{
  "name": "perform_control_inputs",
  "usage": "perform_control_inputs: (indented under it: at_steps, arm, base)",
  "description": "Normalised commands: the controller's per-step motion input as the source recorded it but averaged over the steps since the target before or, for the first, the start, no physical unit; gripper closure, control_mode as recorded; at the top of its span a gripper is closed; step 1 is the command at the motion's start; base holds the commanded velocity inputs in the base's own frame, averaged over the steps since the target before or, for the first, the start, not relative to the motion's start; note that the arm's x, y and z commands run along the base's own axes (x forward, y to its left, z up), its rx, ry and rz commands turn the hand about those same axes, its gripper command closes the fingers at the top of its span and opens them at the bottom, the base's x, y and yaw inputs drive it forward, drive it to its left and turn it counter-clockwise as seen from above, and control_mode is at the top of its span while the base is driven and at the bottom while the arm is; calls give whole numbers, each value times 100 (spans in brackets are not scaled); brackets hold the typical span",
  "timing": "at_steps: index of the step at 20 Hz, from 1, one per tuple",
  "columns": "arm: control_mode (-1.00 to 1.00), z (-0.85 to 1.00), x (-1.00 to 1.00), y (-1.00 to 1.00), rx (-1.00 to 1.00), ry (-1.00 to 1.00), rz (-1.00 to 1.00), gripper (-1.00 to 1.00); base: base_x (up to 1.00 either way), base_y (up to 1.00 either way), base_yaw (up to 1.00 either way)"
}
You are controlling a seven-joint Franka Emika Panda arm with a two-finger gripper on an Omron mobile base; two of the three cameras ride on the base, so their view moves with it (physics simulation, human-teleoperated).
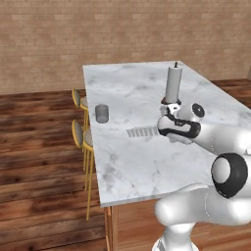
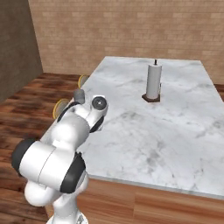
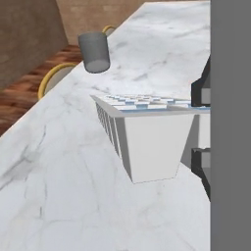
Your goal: Open the freezer door, pick up the ice cube tray from the freezer, and place it on the dining counter.
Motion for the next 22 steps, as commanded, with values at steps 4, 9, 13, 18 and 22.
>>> perform_control_inputs:
  at_steps: [4, 9, 13, 18, 22]
  arm:
    - [-100, -30, 61, 4, 0, 8, 1, 100]
    - [-100, -45, 71, 4, 0, 11, 1, 100]
    - [-100, -44, 59, 3, 0, 8, 0, 100]
    - [-100, -23, 32, 0, 0, 5, 1, 100]
    - [-100, 0, 0, 1, 0, 0, 0, 100]
  base:
    - [0, 0, 0]
    - [0, 0, 0]
    - [0, 0, 0]
    - [0, 0, 0]
    - [0, 0, 0]
